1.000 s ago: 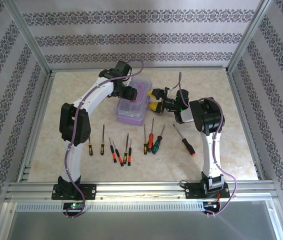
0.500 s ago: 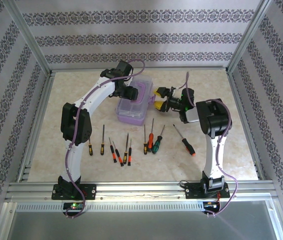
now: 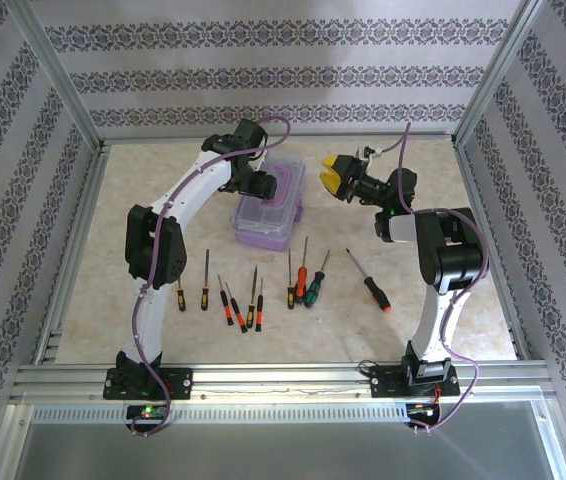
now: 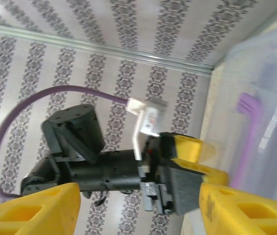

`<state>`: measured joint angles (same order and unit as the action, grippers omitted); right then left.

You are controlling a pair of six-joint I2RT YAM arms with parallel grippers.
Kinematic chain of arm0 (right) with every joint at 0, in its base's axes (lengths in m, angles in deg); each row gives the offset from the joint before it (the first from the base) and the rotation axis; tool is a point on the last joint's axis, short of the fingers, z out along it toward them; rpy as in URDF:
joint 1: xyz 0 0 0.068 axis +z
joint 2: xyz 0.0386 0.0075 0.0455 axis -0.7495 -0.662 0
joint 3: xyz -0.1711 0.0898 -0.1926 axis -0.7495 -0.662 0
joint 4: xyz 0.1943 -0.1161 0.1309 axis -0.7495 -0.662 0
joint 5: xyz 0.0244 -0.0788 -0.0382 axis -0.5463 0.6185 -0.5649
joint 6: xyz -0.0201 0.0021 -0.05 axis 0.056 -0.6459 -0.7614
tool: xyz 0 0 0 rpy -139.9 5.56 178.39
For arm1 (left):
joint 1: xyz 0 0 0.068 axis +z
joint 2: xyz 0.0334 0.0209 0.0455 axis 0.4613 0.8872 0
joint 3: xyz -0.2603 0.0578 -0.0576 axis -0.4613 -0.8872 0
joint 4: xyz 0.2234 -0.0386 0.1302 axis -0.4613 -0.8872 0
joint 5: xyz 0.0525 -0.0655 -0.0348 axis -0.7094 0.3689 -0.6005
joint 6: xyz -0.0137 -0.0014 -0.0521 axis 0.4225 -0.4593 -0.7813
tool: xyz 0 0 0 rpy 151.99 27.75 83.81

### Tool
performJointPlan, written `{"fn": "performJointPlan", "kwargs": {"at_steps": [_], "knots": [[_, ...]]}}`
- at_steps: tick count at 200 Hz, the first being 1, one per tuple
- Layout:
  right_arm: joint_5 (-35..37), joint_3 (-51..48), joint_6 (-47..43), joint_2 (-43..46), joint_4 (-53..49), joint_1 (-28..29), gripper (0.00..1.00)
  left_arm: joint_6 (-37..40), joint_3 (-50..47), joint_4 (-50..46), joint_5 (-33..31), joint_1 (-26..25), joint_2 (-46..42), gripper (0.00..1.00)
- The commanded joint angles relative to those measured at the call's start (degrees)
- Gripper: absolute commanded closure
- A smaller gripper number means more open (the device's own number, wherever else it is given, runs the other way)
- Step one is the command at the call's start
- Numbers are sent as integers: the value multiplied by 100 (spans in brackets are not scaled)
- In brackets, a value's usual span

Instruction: Pack the tool kit

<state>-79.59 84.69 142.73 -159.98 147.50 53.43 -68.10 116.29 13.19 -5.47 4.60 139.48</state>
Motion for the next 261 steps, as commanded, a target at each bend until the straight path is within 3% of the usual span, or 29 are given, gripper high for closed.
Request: {"fn": "performJointPlan", "kwargs": {"at_steps": [1,41,77,120,156,261], "knots": [[-37,-121,-333,-2,-34,-58,37,100,285,-1372,-184,17,344,31],[61,-331,-401,19,-235,-16,37,9,1142,-1646,280,26,371,47],[56,-350,-543,63,-572,89,38,-167,1051,-1504,602,35,327,52],[143,-202,-943,85,-1369,156,37,-621,178,-523,1071,183,-119,53],[374,-26,-1809,193,-2742,274,37,-942,-428,245,1706,369,-409,57],[515,509,-2441,885,-4198,819,33,-1741,-2402,2510,3166,953,-1322,57]]}}
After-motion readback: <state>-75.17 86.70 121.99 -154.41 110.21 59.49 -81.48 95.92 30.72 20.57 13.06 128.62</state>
